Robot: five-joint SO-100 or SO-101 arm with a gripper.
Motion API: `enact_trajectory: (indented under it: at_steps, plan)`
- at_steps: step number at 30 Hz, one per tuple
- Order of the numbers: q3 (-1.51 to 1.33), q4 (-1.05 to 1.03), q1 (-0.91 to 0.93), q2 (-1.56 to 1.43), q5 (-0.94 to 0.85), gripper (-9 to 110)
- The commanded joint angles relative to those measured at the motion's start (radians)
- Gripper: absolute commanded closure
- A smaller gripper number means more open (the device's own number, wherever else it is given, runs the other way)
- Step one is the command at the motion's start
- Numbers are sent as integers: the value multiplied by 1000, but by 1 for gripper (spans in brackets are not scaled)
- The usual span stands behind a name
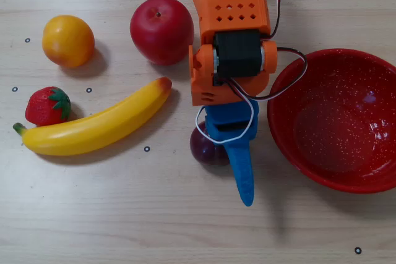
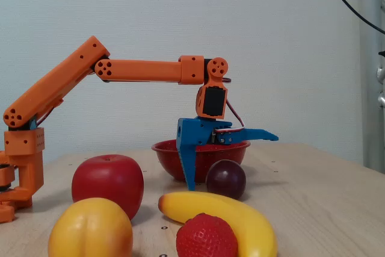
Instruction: Put plum in the red bowl.
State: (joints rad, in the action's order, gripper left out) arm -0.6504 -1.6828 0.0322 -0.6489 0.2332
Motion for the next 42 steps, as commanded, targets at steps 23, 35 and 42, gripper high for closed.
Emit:
enact_trajectory:
  at_steps: [23, 35, 42]
  plan:
    - [72, 37, -37, -38, -25, 16]
    - [51, 55, -57, -51, -21, 23]
    - [48, 49, -77, -57, -21, 25]
